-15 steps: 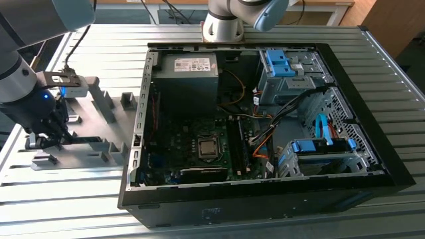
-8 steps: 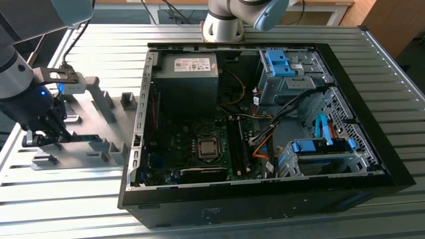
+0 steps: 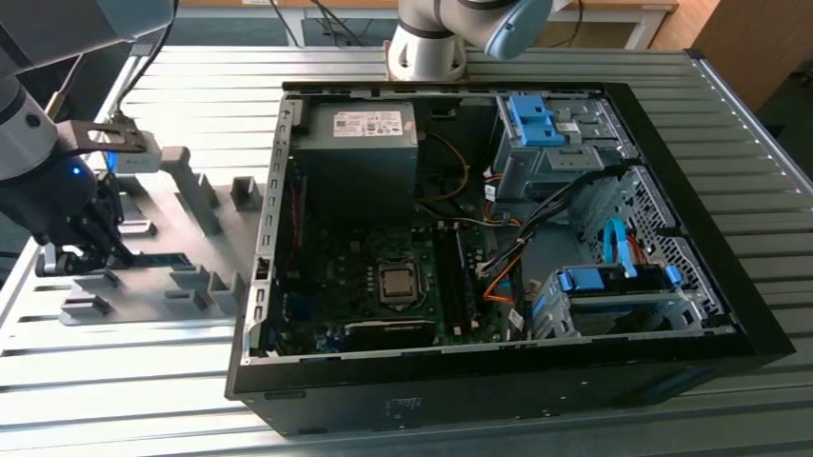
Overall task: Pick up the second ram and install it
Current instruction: 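Pick up the second ram and move it above second insertion slot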
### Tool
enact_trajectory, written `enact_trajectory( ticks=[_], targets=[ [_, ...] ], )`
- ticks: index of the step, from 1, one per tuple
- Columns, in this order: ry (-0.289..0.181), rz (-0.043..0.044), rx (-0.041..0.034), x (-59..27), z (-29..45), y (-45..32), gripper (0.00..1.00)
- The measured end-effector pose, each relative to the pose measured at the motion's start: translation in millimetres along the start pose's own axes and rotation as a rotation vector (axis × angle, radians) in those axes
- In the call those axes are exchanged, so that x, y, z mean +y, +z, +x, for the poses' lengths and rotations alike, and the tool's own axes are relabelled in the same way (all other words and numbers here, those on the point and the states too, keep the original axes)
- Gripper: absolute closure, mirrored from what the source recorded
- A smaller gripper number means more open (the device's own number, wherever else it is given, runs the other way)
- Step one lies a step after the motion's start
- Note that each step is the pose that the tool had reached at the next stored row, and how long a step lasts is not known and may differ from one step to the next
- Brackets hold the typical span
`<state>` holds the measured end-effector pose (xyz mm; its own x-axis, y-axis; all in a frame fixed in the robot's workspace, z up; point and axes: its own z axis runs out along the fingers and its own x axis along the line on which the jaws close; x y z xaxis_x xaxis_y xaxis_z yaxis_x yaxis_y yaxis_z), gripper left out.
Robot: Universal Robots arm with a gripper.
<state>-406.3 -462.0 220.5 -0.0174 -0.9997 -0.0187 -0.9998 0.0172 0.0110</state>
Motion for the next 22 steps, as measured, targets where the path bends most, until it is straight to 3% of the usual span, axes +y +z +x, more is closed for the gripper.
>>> enact_trajectory(
  ticks=[22],
  targets=[
    [0.000, 0.0001, 0.0000, 0.3, -0.5, -27.9, 0.86]
  ],
)
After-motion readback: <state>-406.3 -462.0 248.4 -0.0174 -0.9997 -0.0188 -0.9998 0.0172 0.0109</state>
